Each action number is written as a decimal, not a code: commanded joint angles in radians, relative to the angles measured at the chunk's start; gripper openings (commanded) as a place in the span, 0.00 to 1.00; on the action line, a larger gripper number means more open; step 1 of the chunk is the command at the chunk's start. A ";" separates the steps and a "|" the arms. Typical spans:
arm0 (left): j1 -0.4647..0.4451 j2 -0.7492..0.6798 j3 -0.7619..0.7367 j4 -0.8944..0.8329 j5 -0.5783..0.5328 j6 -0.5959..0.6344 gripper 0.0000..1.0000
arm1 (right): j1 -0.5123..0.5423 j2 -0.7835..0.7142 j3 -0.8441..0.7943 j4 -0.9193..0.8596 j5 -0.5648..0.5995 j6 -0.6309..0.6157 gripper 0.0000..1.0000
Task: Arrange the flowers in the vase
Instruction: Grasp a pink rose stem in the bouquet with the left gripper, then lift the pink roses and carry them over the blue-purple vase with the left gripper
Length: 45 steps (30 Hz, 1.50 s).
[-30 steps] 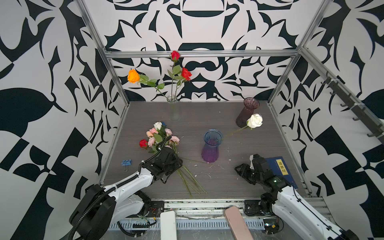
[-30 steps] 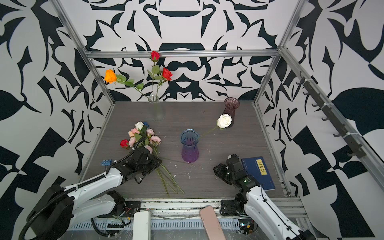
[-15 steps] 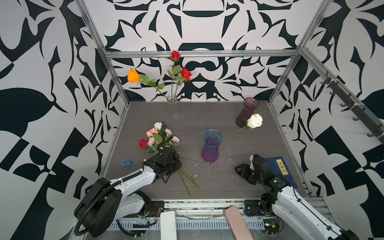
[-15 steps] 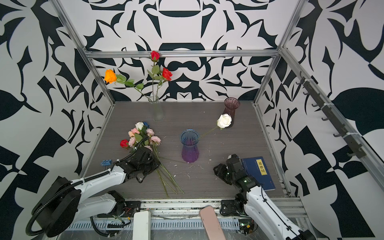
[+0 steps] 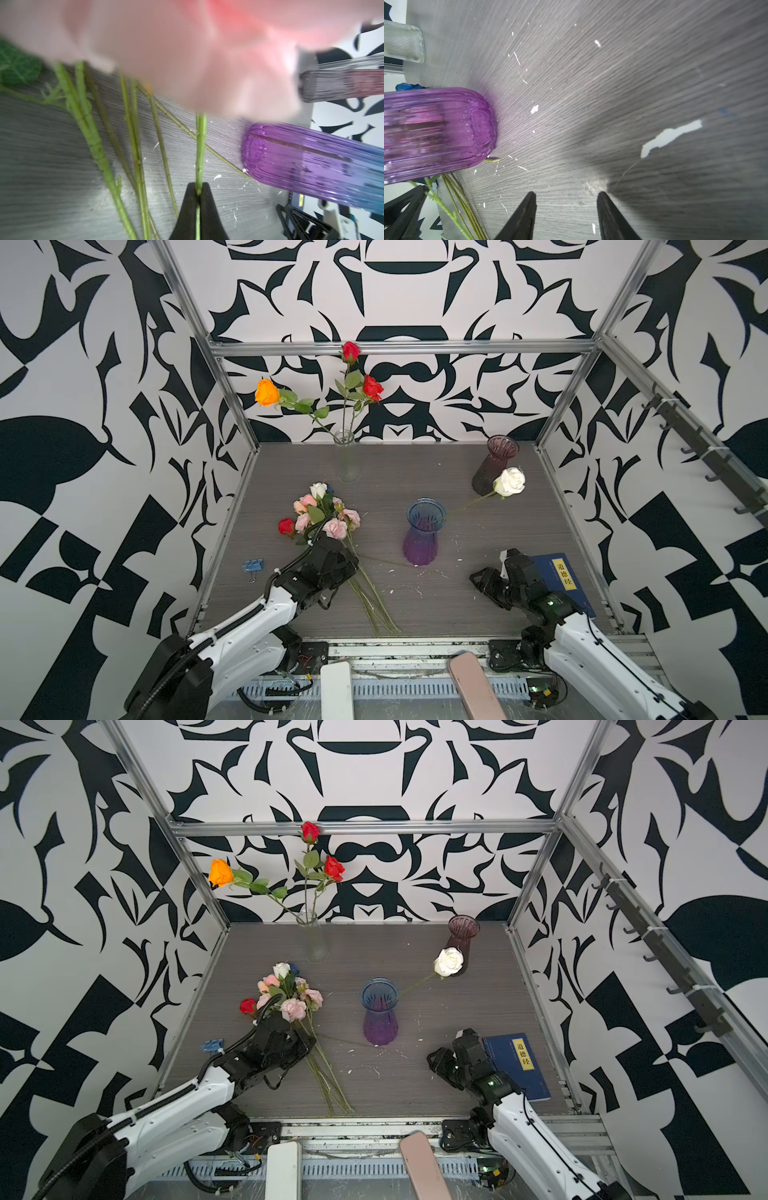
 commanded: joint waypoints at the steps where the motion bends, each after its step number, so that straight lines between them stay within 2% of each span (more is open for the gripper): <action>1: 0.005 -0.077 -0.011 0.001 -0.010 -0.044 0.00 | -0.003 0.002 -0.005 0.007 0.012 0.001 0.51; 6: 0.005 -0.192 0.037 0.024 0.001 -0.015 0.00 | -0.002 0.011 -0.003 0.011 0.011 0.001 0.51; 11: 0.004 -0.287 0.071 0.204 0.070 0.078 0.00 | -0.001 0.005 -0.006 0.010 0.012 0.003 0.51; 13: 0.003 -0.308 0.102 0.273 0.104 0.130 0.00 | -0.003 0.005 -0.007 0.010 0.012 0.003 0.51; 16: 0.004 -0.309 0.204 0.341 0.179 0.272 0.01 | -0.003 0.005 -0.006 0.011 0.011 0.003 0.51; 21: 0.004 -0.217 0.513 0.239 0.275 0.547 0.02 | -0.001 0.005 -0.005 0.011 0.011 0.003 0.51; 25: 0.004 -0.111 0.664 0.247 0.278 0.657 0.09 | -0.002 0.008 -0.005 0.015 0.012 0.003 0.51; 31: 0.003 0.051 0.639 0.545 0.301 0.738 0.07 | -0.002 -0.002 -0.005 0.006 0.012 0.003 0.51; 37: 0.000 0.223 0.624 0.745 0.363 0.832 0.02 | -0.003 -0.007 -0.003 -0.002 0.016 0.000 0.51; 45: -0.014 0.267 0.583 0.787 0.368 0.824 0.03 | -0.003 -0.010 -0.001 -0.004 0.020 0.000 0.51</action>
